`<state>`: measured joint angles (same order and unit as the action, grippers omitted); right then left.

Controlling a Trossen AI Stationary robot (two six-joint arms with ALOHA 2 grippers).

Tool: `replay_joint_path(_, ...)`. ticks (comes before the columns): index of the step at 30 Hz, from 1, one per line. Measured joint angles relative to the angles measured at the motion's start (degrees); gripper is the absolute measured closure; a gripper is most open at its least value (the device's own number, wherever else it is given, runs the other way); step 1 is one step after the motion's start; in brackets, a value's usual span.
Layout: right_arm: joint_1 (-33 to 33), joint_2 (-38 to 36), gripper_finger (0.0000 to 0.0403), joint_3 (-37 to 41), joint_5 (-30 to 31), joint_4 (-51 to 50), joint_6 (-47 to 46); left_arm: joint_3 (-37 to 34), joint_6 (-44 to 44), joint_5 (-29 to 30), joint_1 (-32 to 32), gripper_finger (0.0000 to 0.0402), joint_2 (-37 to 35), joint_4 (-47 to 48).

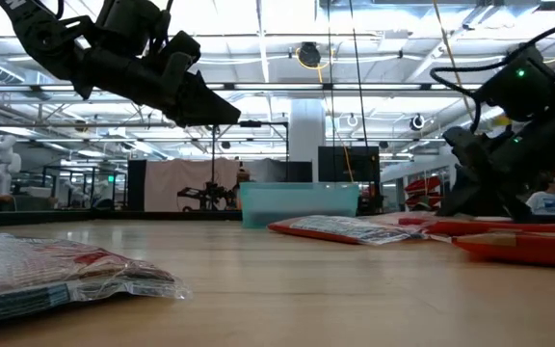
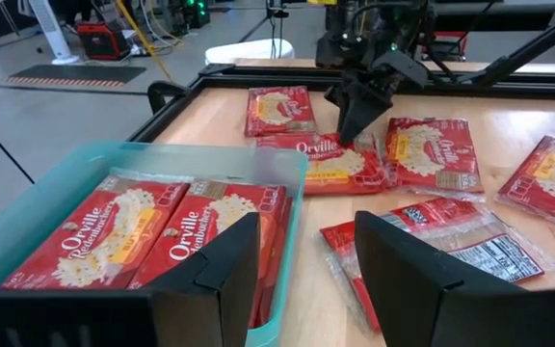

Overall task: Sort popcorn bags into baskets
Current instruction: Put the red popcorn bag into the blue bin

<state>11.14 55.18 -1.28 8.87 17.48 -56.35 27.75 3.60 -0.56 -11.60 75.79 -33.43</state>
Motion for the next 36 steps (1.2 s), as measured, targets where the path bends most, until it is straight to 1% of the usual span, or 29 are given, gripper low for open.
replay_joint_path(3,0.0,-0.6,0.0397,-0.7,-0.1,3.2,2.7,0.0,0.0,0.0,0.0,0.0229,0.0,0.2)
replay_joint_path(6,0.0,-1.7,0.0399,-3.0,-1.0,2.1,6.4,0.0,0.1,0.0,0.0,0.0229,0.0,0.3)
replay_joint_path(8,0.0,-2.4,0.04,-6.2,-2.1,0.2,8.6,0.0,0.1,0.0,0.0,0.0229,0.0,0.2)
replay_joint_path(9,0.0,-3.0,0.0401,-8.1,-2.7,-2.2,9.6,0.0,0.1,0.0,0.0,0.0229,0.0,0.1)
replay_joint_path(11,0.0,-3.9,0.0402,-12.8,-2.8,-10.9,11.5,0.0,0.1,0.3,0.0,0.0229,0.0,-0.3)
replay_joint_path(15,0.0,-4.7,0.0402,-23.6,-0.5,-29.8,15.6,0.0,0.1,2.5,-0.1,0.0229,0.0,-0.8)
replay_joint_path(17,0.0,-4.7,0.0403,-28.8,1.3,-36.0,17.9,0.0,-0.2,4.3,-0.1,0.0229,0.0,0.5)
replay_joint_path(19,0.0,-4.7,0.0402,-32.5,1.6,-39.2,20.7,0.0,-0.3,7.1,-0.3,0.0229,0.0,2.9)
replay_joint_path(20,-0.1,-4.7,0.0402,-34.0,1.5,-39.5,22.1,0.0,-0.3,9.2,-0.4,0.0229,0.0,4.6)
replay_joint_path(24,-1.2,-4.7,0.0402,-37.5,1.5,-37.4,26.6,0.0,-2.2,20.8,-1.1,0.0229,-0.1,12.9)
replay_joint_path(26,-1.8,-4.7,0.0402,-37.7,1.5,-35.5,28.1,0.0,-3.6,23.5,-1.3,0.0229,-0.1,16.1)
replay_joint_path(31,-2.3,-4.5,0.0402,-37.7,1.6,-31.9,30.8,0.0,-8.0,23.7,-2.1,0.0229,-0.1,21.1)
replay_joint_path(34,-2.3,-4.4,0.0402,-37.7,1.7,-30.4,32.4,0.0,-9.6,21.5,-2.8,0.0229,0.8,22.5)
replay_joint_path(36,-2.3,-4.4,0.0402,-37.7,1.7,-28.1,33.8,0.0,-9.1,19.7,-3.3,0.0229,1.7,22.6)
